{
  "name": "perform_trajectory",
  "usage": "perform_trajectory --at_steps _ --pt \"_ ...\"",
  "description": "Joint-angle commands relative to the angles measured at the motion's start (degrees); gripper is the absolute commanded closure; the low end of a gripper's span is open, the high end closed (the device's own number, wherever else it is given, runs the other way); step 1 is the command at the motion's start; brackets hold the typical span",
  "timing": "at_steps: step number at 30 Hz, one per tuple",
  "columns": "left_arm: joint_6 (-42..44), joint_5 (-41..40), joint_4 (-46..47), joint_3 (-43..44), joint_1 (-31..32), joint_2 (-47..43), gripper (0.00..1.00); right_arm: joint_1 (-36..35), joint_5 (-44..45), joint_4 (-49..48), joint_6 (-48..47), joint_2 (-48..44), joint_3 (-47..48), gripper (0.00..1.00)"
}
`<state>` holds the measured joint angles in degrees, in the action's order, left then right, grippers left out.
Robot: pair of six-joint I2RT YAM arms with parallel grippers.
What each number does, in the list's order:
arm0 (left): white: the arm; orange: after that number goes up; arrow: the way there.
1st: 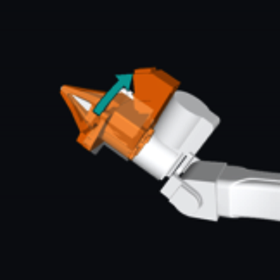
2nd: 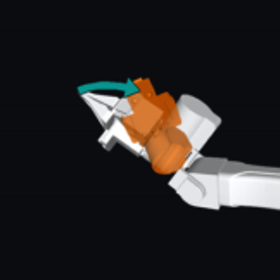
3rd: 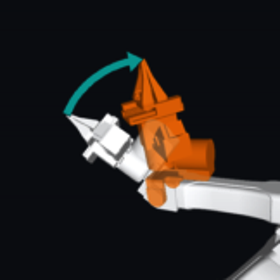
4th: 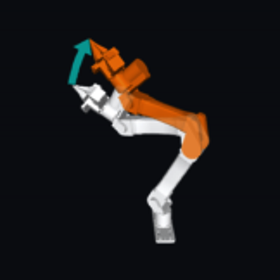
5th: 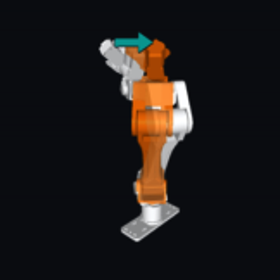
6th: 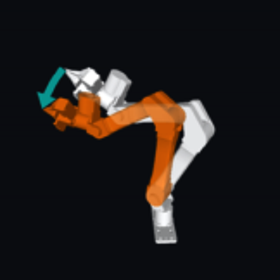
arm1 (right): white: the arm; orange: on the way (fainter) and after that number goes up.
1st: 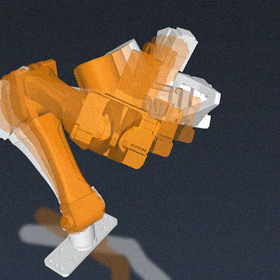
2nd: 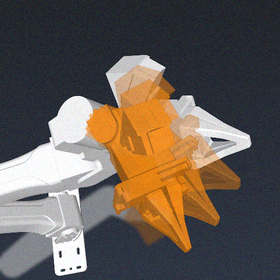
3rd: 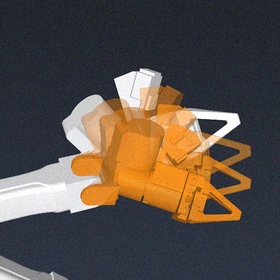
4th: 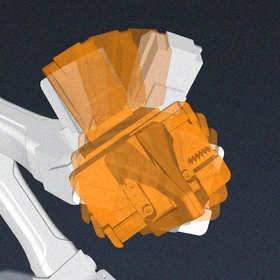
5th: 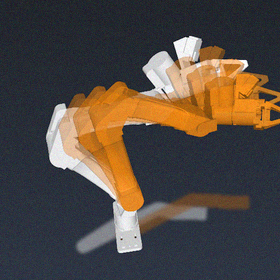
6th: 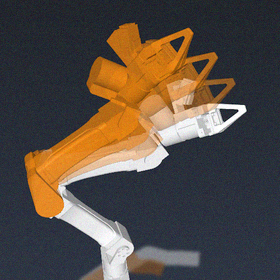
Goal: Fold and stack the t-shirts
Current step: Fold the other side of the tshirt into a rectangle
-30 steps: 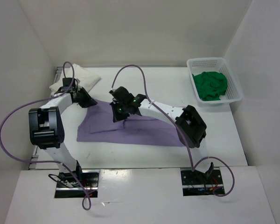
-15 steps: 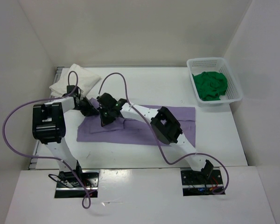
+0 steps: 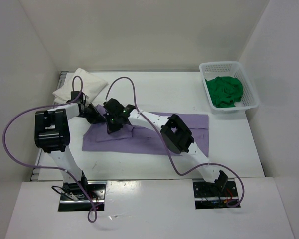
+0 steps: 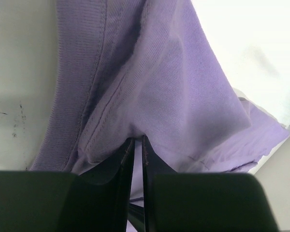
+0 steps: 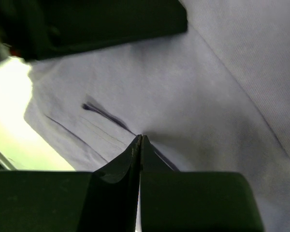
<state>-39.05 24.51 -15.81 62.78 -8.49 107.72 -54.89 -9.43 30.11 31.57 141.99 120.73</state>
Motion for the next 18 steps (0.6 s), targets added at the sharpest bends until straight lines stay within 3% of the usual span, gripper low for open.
perform_trajectory --at_steps 1,13,18 --pt "1.34 -0.78 0.78 0.94 -0.82 1.61 0.82 -0.04 0.55 -0.14 0.95 0.83 5.04 1.00" --pt "1.34 0.27 0.78 0.41 -0.82 1.61 0.82 -0.04 -1.20 1.18 1.65 2.59 1.18 1.00" --pt "1.34 0.27 1.31 0.41 -0.82 1.61 0.82 -0.04 -6.47 0.65 1.04 3.11 1.18 1.00"
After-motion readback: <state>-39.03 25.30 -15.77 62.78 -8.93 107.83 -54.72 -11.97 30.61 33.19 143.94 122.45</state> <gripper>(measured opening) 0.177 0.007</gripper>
